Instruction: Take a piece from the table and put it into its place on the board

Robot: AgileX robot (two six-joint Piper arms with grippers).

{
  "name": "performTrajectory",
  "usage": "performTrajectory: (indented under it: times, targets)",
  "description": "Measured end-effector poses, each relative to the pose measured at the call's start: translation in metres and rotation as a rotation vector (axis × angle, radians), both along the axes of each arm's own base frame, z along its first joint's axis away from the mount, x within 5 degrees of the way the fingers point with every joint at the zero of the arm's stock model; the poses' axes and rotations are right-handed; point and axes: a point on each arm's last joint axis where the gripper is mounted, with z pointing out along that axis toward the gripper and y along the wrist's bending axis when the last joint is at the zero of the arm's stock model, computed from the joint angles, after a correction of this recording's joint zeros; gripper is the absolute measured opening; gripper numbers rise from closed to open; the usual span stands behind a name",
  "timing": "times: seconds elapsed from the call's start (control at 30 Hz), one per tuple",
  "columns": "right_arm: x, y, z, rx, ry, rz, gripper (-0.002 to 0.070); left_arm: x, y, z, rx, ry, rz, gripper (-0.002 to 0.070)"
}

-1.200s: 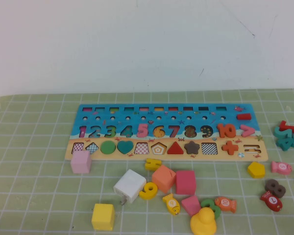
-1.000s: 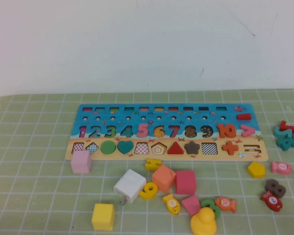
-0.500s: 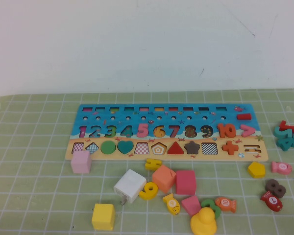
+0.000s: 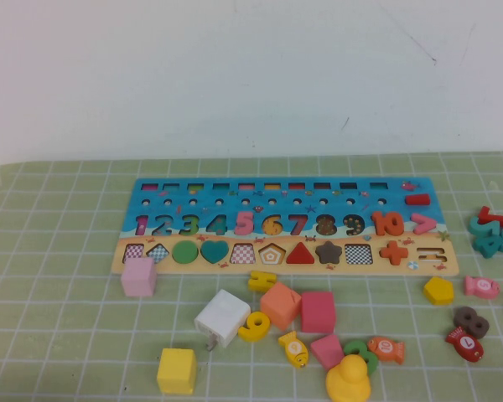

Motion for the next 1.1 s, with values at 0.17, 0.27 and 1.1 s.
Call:
performTrajectory:
  times: [0.17, 0.27, 1.1]
  targets:
    - [0.0, 0.0, 0.0, 0.0, 0.0, 0.0, 0.0, 0.001, -0.004, 0.013, -0.63, -0.014, 0.047, -0.0002]
    - [0.0, 0.0, 0.0, 0.0, 0.0, 0.0, 0.0, 0.002, -0.002, 0.017, -0.684, -0.043, 0.063, -0.0002]
    - [0.0, 0.0, 0.0, -0.002, 0.0, 0.0, 0.0, 0.008, -0.011, 0.143, 0.37, -0.096, -0.197, -0.0002]
